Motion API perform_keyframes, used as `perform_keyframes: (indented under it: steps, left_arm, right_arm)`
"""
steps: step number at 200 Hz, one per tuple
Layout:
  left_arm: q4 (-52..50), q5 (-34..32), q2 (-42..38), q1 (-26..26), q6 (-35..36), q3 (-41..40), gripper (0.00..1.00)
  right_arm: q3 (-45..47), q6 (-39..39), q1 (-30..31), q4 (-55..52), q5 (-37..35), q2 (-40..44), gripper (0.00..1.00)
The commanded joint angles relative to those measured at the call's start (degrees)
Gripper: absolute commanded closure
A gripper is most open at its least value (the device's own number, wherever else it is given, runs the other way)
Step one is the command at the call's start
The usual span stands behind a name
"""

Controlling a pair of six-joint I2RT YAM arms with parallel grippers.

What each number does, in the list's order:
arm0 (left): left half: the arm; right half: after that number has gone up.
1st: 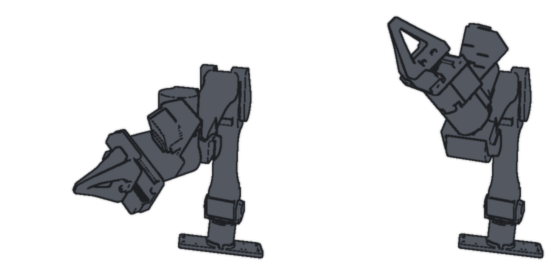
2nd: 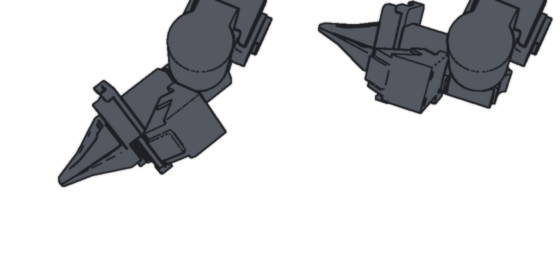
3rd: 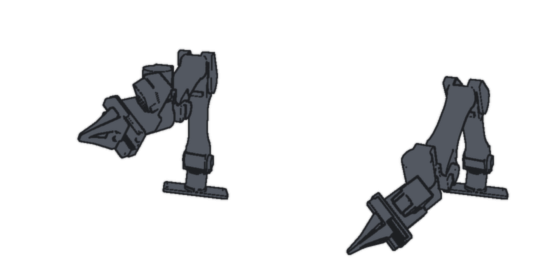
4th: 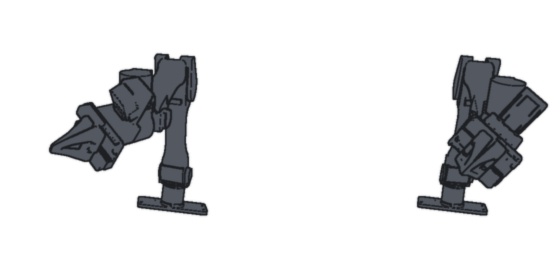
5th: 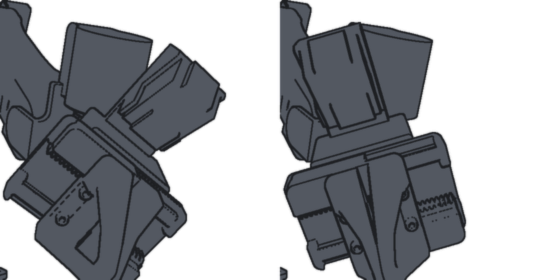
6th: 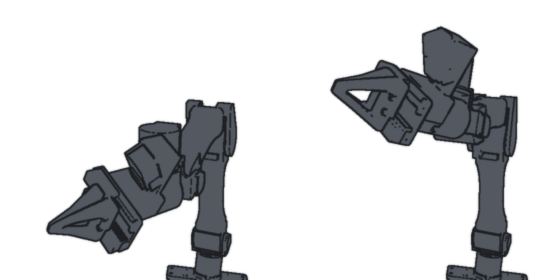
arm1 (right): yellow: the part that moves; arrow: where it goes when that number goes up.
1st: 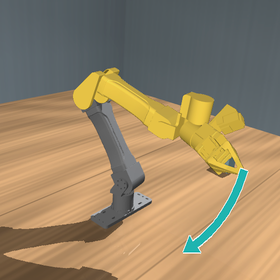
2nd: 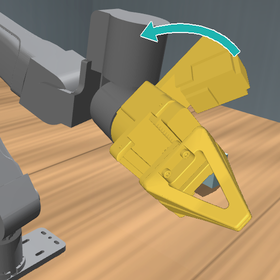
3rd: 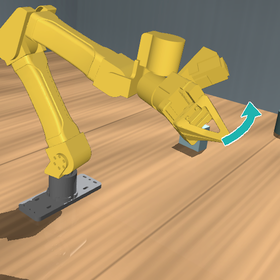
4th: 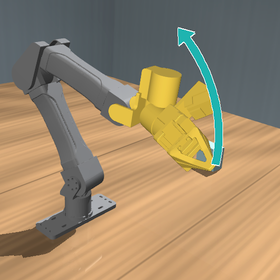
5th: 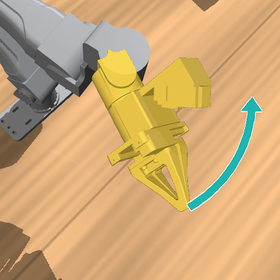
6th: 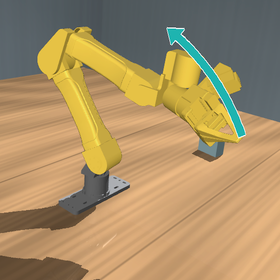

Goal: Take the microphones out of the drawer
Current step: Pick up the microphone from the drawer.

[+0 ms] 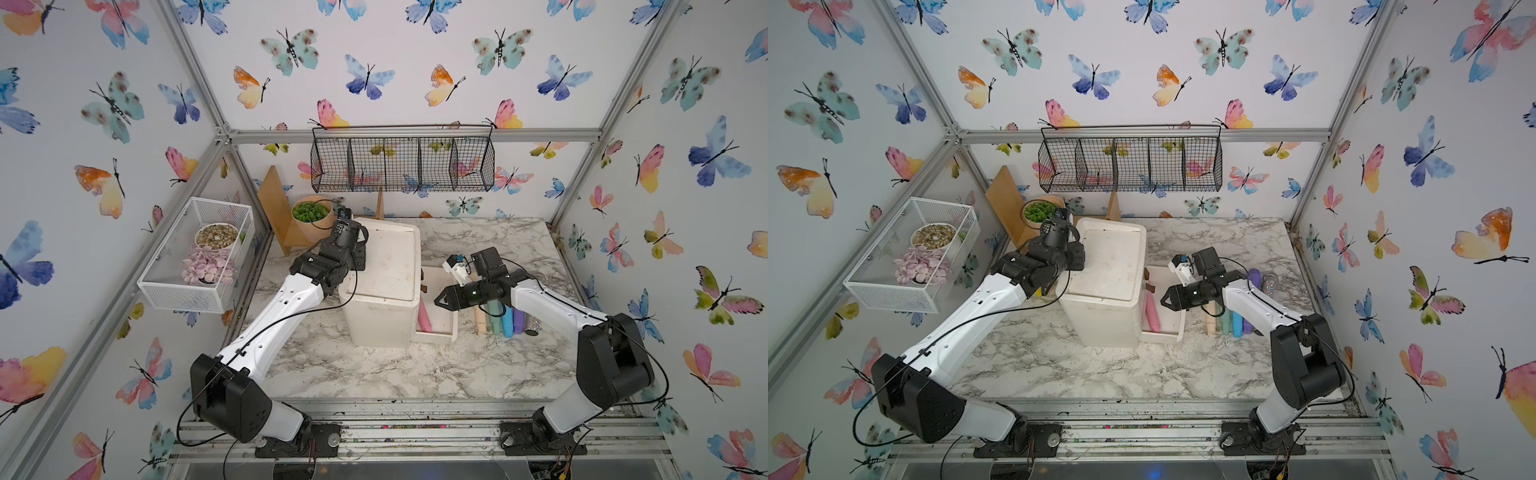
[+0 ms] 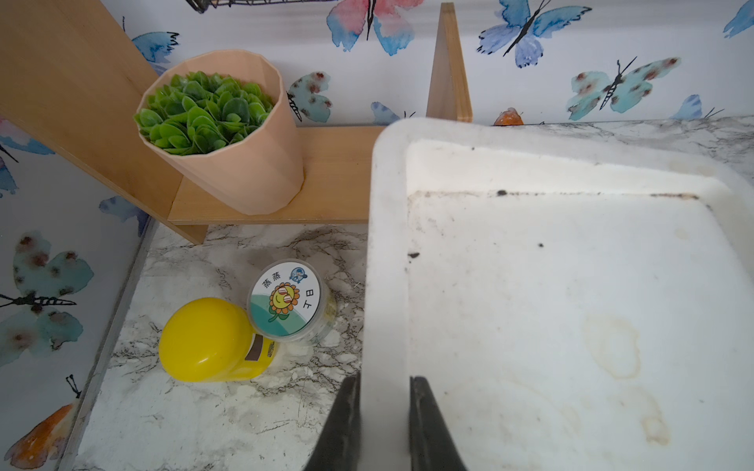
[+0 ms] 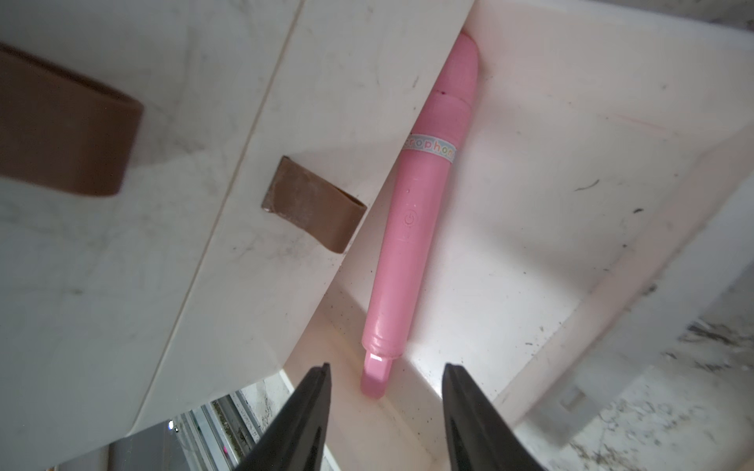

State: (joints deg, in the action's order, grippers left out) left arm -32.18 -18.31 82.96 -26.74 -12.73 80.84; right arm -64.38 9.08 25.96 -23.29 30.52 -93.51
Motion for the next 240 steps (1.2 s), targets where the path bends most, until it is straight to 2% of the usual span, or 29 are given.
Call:
perform_keyframes:
  steps: [1,53,145,240]
  left_arm:
    - [-1.5,-0.9,2.3,-0.6,0.0,-1.6,1.00]
    - [-1.4,-1.0,2.4,-0.6,0.2,-1.7,1.00]
    - [-1.0,-1.0,2.3,-0.6,0.3,-1.7,1.00]
    - [-0.6,-0.9,2.4,-0.5,0.4,-2.2,1.00]
  right_arm:
    - [-2.1,-0.9,1.9,-0.7,-3.7,-2.2,0.50]
    - [-3.1,-0.2,5.7,0.7,-8.3,-6.8,0.50]
    - [-8.5,1.5,8.2,1.8,-12.4,-15.0,0.48]
    - [-8.0,10.8,11.9,4.3,-22.8,-17.5,0.46]
